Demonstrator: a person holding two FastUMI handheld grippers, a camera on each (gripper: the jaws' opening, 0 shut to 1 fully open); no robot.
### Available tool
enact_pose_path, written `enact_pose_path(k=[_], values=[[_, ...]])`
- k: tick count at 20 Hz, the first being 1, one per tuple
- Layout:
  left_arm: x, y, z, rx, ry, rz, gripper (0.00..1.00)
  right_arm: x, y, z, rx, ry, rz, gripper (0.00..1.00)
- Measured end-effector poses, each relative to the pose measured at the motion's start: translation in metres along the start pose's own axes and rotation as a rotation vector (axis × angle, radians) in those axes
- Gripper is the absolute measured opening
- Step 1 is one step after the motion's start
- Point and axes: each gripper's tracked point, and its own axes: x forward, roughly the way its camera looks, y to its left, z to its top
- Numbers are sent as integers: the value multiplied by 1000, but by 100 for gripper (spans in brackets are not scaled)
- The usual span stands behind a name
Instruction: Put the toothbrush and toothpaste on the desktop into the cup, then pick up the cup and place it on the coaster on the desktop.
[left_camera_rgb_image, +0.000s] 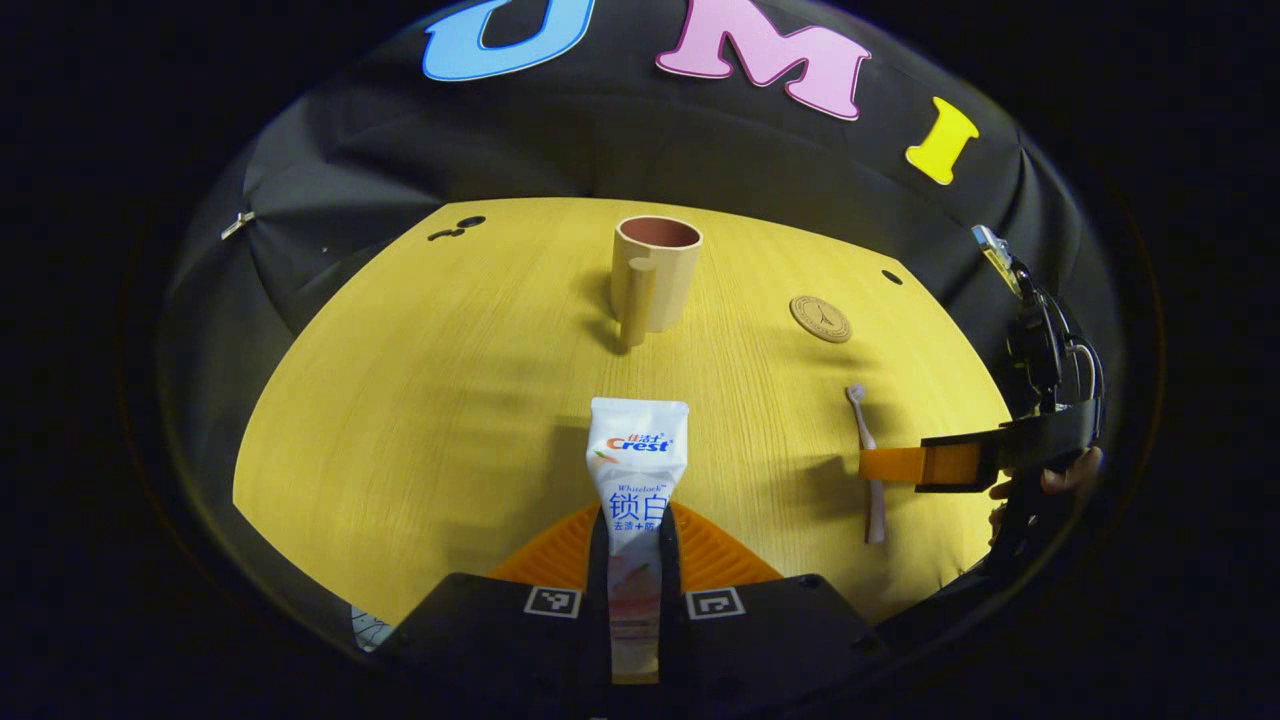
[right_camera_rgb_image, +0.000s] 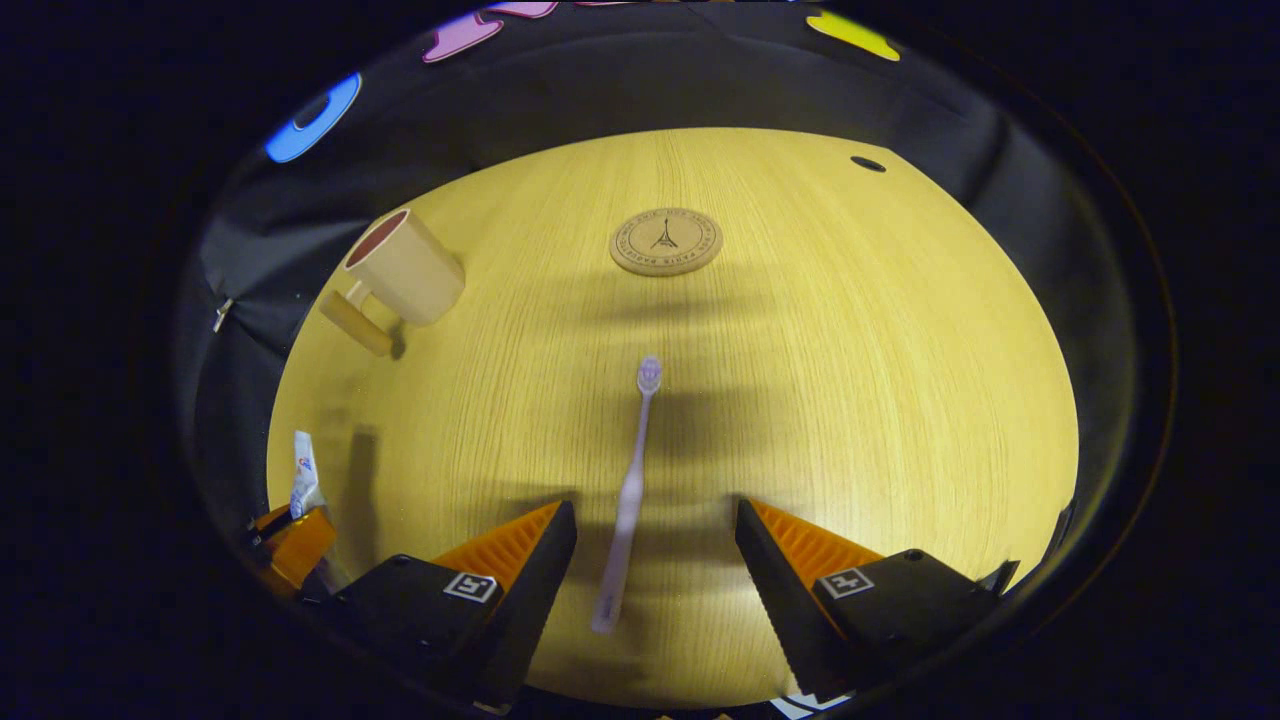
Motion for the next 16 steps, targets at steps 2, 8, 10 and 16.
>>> enact_pose_path(k=[2, 8, 10, 16], values=[[-3, 2, -5, -9, -1, 4, 24, 1, 1, 3, -2, -13, -17, 97], [-3, 1, -17, -18, 7, -6, 24, 7, 3, 4, -42, -23, -124, 80], [-4, -1, -17, -22, 4, -14, 24, 8, 6, 6, -9, -44, -138, 72], [-8, 1, -17, -23, -5, -24, 24, 12, 20, 8, -22, -71, -117, 12]])
